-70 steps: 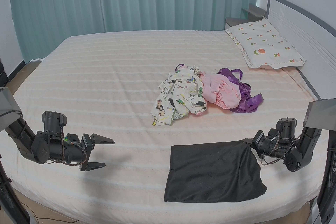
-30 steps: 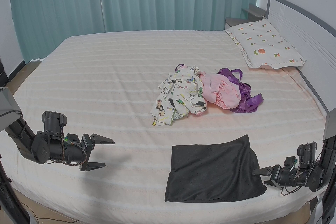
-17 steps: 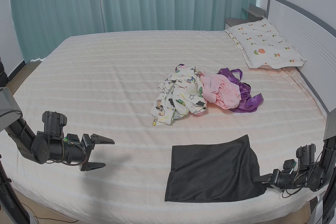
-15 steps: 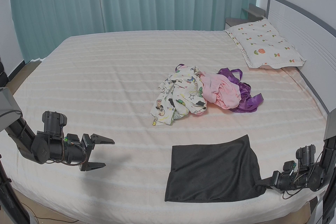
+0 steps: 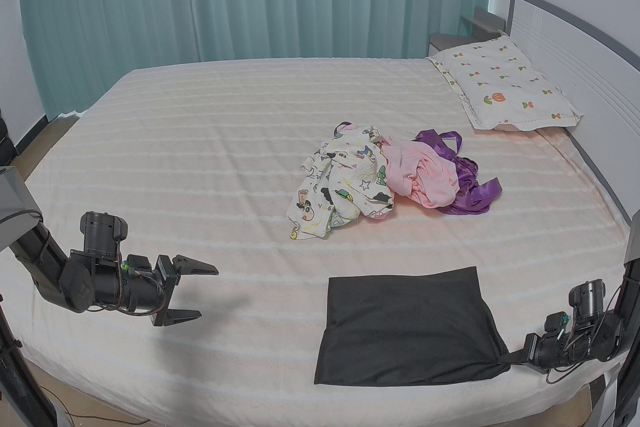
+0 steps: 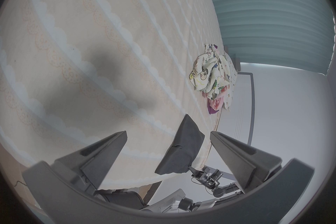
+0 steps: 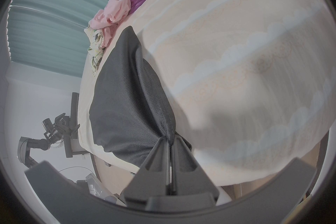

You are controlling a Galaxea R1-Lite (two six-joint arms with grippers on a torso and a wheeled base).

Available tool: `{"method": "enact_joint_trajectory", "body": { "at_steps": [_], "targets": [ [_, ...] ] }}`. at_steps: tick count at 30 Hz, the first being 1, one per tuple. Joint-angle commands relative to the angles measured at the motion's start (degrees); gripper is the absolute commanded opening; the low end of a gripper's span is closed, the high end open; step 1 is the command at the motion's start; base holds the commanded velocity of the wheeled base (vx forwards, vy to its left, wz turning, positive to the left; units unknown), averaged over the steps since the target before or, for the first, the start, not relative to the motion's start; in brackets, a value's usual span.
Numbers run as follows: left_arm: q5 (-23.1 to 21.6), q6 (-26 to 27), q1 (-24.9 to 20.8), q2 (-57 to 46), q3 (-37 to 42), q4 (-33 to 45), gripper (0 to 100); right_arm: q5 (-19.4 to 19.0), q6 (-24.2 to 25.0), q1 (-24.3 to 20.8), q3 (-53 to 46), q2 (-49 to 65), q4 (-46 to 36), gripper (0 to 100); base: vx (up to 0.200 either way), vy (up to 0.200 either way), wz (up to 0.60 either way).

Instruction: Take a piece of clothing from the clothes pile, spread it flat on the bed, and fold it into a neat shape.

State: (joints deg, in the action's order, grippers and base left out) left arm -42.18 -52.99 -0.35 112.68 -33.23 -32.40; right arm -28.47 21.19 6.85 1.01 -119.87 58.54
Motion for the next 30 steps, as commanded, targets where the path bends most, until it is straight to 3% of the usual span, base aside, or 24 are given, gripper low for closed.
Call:
{"method": "enact_joint_trajectory", "body": {
  "at_steps": [1,8,9,18,23,26,30],
  "targets": [
    [0.0,0.0,0.0,0.1,0.0,0.0,100,0.0,-0.2,0.1,-1.0,1.6,-0.8,0,0.0,0.0,0.0],
    [0.0,0.0,0.0,0.1,0.0,0.0,100,0.1,-2.9,0.3,-1.0,3.1,-4.8,0,0.0,0.0,0.0],
    [0.0,0.0,0.0,0.1,0.0,0.0,100,0.1,-2.9,0.3,-1.0,3.1,-4.8,100,0.0,0.0,0.0],
    [0.0,-0.1,0.0,-0.1,0.1,0.0,100,3.6,-2.9,0.8,-1.0,4.5,-3.8,100,0.0,0.0,0.0],
    [-0.2,0.0,0.2,-1.3,1.6,-0.3,100,5.5,-1.3,2.9,-1.0,13.8,-0.4,100,0.0,0.0,0.0],
    [-0.3,-0.1,0.0,-10.8,5.4,-2.3,100,5.3,2.5,3.8,-0.8,25.0,-0.1,100,0.0,0.0,0.0],
    [1.7,0.2,-0.6,-24.3,7.7,-4.1,100,5.7,2.6,3.8,-1.0,38.2,-0.9,100,0.0,0.0,0.0]
  ]
}}
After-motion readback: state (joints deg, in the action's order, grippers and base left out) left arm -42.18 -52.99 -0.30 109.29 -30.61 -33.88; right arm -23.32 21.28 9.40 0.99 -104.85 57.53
